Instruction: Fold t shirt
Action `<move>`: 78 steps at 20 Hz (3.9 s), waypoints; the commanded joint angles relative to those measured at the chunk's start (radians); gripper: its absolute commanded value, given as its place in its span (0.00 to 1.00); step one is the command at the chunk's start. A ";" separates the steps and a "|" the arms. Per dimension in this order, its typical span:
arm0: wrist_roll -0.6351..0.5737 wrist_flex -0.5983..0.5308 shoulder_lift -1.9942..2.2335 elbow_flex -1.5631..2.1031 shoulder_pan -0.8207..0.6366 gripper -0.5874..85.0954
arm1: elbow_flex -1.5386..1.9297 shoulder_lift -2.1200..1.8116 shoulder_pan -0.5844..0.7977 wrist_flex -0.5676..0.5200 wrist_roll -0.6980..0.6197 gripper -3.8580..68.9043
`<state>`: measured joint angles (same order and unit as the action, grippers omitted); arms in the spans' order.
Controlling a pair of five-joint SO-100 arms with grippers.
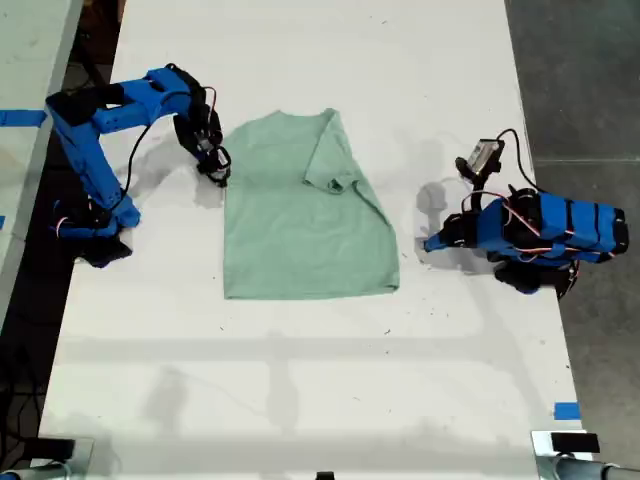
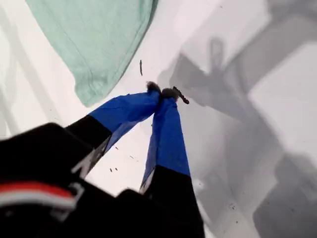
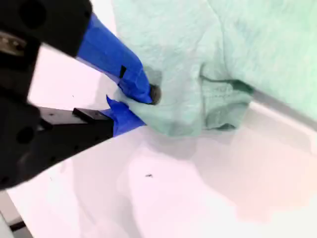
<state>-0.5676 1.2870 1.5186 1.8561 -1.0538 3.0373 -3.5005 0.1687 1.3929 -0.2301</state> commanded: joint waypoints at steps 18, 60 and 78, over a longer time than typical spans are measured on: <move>0.163 0.109 -0.393 -0.966 0.546 0.20 | 0.037 -0.011 -0.008 0.005 0.006 0.06; 0.402 -0.227 2.089 1.301 0.779 0.01 | 0.037 -0.011 -0.002 0.006 0.009 0.06; 0.405 -0.225 2.089 1.301 0.782 0.01 | 0.043 -0.011 -0.020 -0.005 0.026 0.06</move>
<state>-0.1810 1.0584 3.6033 3.1585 -0.2654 3.0419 -3.5005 0.1580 1.3929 -0.2056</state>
